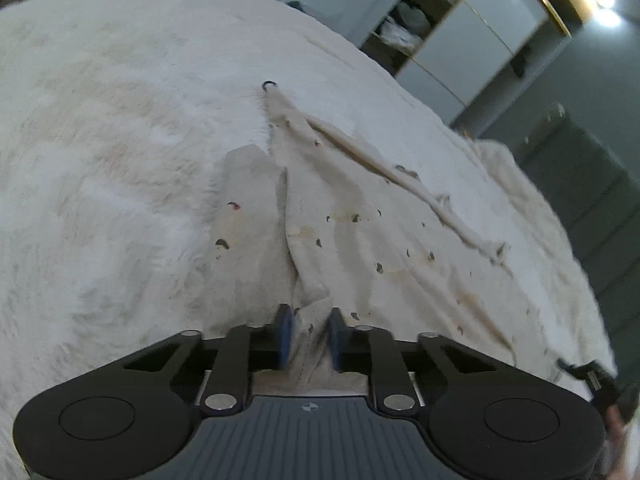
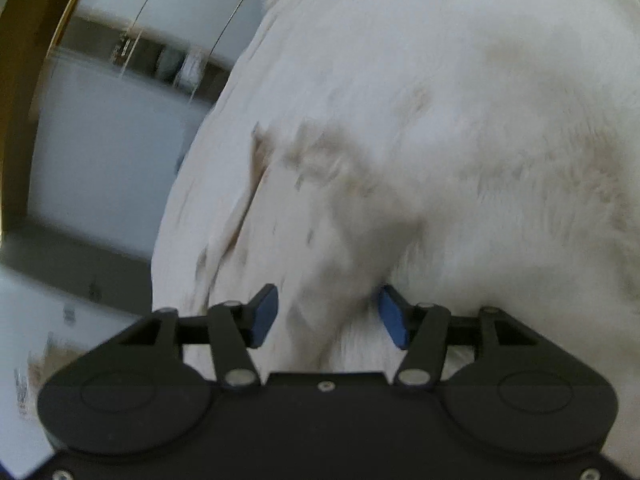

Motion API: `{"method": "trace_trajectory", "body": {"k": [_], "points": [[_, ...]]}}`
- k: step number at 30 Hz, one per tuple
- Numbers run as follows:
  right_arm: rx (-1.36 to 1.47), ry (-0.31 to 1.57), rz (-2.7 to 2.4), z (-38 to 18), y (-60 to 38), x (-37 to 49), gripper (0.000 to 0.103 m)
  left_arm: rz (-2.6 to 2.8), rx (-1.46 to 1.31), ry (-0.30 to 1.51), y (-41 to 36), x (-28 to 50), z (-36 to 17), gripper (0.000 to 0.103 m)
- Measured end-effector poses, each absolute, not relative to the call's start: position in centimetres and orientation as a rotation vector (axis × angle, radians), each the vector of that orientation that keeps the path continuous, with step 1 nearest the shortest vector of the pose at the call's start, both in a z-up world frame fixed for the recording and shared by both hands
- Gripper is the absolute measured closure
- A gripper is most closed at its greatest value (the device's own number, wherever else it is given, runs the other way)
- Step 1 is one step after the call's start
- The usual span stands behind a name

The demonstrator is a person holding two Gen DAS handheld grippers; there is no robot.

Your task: Fold clothes

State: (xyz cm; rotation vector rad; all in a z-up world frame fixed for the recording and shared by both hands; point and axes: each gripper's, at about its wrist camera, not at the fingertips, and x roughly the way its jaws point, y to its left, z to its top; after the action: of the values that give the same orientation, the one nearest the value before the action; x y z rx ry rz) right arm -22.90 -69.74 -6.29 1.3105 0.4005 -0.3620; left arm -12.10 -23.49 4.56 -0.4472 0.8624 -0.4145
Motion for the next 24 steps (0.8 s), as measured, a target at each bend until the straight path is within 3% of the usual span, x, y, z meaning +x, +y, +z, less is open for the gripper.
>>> {"method": "trace_trajectory", "body": {"k": [1, 5, 9, 14, 16, 17, 19, 21, 22, 24], "points": [[1.361, 0.358, -0.379, -7.0, -70.1, -22.9, 0.098, -0.391, -0.459, 0.851, -23.1, -12.3, 4.7, 0.099], [1.454, 0.243, -0.465, -8.1, -71.5, -24.3, 0.098, -0.260, -0.508, 0.812, -20.9, -12.8, 5.0, 0.100], [1.362, 0.225, -0.514, -7.2, -71.9, -25.7, 0.099, -0.220, -0.509, 0.810, -19.7, -13.2, 5.1, 0.099], [1.299, 0.220, -0.555, -7.1, -71.5, -26.7, 0.099, -0.204, -0.434, 0.834, -20.4, -13.7, 5.3, 0.095], [1.271, 0.223, -0.567, -6.7, -71.2, -27.1, 0.094, -0.128, -0.398, 0.820, -20.0, -14.6, 5.8, 0.097], [1.260, 0.223, -0.582, -6.5, -71.2, -27.5, 0.084, -0.073, -0.372, 0.815, -19.6, -15.0, 6.0, 0.096], [1.210, 0.207, -0.651, -5.1, -71.2, -29.1, 0.080, -0.037, -0.429, 0.807, -18.1, -16.0, 6.5, 0.094], [1.202, 0.188, -0.617, -4.4, -71.6, -30.4, 0.065, -0.117, -0.587, 0.810, -16.7, -17.3, 6.7, 0.072], [1.209, 0.199, -0.587, -4.2, -71.6, -31.0, 0.061, -0.196, -0.692, 0.828, -16.4, -18.0, 6.4, 0.050], [1.221, 0.227, -0.512, -3.9, -70.8, -31.7, 0.055, -0.315, -0.864, 0.874, -16.8, -19.0, 5.2, 0.044]]}}
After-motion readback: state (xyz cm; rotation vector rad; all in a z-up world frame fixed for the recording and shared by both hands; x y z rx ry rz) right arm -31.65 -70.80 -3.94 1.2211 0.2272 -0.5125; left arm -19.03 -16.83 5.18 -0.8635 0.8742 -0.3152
